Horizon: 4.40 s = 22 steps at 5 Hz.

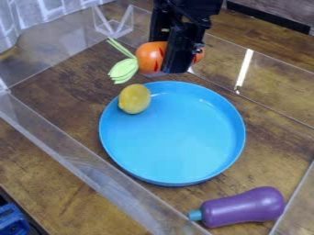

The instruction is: Move the carrot to the right side

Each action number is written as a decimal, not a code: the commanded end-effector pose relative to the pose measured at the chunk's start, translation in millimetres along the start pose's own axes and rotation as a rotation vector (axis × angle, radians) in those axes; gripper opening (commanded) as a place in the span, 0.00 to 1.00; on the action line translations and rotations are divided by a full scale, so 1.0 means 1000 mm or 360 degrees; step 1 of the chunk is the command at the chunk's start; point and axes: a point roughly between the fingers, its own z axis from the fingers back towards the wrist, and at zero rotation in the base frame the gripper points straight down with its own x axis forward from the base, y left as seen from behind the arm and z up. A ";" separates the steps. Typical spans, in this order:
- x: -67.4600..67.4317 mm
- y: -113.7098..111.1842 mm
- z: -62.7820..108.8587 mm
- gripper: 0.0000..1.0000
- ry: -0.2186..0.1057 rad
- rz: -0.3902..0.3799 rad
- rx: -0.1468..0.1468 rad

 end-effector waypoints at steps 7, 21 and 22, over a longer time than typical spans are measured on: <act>0.019 0.036 0.006 0.00 -0.0008 -0.0144 0.0243; 0.013 0.042 -0.019 0.00 0.0034 -0.0281 0.0318; 0.016 0.031 -0.015 0.00 0.0022 -0.0362 0.0357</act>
